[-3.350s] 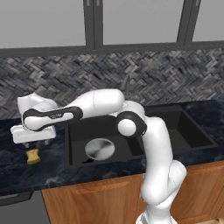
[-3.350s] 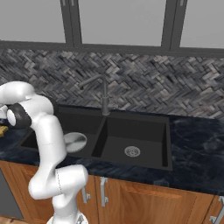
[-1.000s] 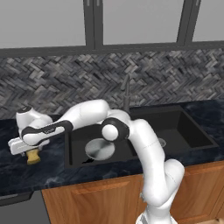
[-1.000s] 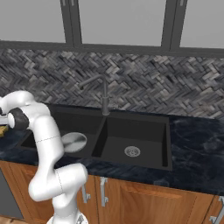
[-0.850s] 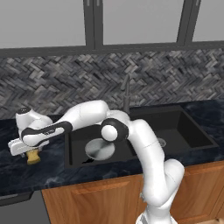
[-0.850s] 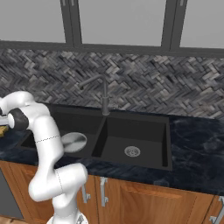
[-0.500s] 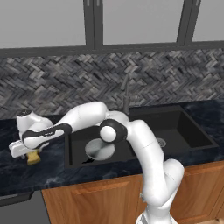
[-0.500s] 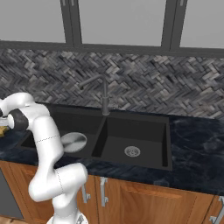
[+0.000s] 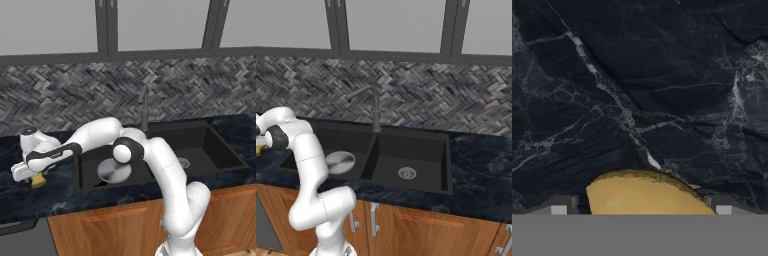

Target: Pick the pan and sponge and place them into the sink. Then turn on the water.

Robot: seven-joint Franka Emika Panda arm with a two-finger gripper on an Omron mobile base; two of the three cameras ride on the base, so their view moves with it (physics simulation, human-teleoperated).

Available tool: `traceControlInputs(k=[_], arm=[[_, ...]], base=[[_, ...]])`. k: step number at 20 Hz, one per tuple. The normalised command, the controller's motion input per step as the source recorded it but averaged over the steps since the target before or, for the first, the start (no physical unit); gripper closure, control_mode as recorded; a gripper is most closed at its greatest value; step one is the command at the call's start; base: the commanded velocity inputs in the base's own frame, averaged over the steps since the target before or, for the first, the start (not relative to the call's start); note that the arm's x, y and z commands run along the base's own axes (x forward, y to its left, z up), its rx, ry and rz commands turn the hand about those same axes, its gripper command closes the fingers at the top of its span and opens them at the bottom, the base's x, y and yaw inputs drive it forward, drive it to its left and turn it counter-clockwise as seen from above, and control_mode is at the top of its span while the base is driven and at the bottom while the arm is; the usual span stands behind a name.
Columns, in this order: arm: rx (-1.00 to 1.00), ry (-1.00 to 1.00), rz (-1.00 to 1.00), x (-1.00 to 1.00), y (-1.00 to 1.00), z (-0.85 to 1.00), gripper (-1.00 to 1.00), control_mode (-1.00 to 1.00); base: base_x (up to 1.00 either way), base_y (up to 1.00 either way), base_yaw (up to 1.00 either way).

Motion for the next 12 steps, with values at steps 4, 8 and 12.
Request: traceControlInputs(k=[4,8,12], arm=[[0.0,-0.04,0.02,0.0,0.2,-0.29,1.0,-1.0],[0.0,-0.05,0.01,-0.09,0.15,-0.13,1.0,-1.0],[-0.03,-0.01,-0.04,-0.13,0.19,-0.04,1.0,-1.0]], base=[[0.0,0.0,0.0],[0.0,0.0,0.0],[0.0,0.0,0.0]])
